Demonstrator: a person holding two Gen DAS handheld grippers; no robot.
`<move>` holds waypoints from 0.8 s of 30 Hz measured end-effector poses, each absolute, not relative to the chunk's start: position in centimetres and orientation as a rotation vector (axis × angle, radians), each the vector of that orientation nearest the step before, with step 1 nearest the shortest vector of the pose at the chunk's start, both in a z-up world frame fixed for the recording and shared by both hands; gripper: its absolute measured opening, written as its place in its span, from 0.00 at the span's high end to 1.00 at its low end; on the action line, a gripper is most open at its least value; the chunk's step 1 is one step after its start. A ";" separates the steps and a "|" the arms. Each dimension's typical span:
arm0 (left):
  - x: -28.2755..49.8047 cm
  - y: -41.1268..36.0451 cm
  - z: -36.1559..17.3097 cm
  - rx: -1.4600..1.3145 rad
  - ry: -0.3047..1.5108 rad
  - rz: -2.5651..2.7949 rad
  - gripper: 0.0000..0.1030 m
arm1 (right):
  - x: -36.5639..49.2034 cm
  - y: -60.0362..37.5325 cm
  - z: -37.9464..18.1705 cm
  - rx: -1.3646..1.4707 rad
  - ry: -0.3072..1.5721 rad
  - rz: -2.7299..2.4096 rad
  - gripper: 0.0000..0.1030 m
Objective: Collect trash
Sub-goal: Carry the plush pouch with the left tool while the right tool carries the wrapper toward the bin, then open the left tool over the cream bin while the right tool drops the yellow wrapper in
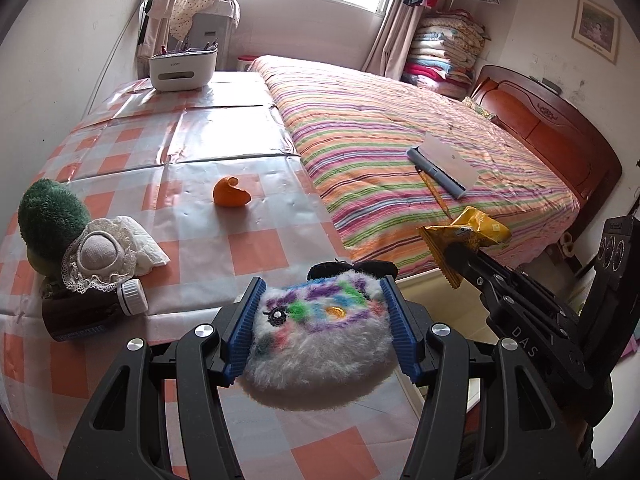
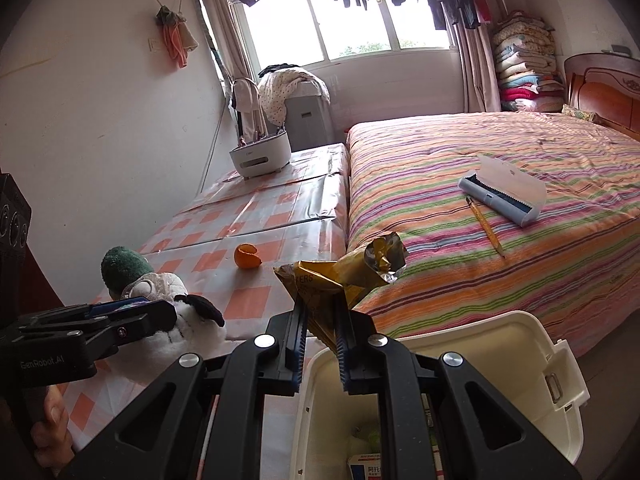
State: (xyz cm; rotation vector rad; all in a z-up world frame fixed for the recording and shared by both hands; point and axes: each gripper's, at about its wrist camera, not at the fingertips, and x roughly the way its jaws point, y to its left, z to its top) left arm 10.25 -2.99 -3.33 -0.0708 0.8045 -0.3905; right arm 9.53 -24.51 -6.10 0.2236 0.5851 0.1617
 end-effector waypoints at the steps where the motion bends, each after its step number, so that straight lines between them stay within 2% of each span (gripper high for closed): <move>1: 10.2 -3.3 -3.3 -0.073 0.805 -0.397 0.45 | 9.2 -24.9 -6.2 0.228 0.584 0.150 0.87; 24: 8.1 -10.8 -4.5 -0.059 0.848 -0.558 0.44 | 2.7 -32.8 -7.7 0.278 0.553 -0.168 0.87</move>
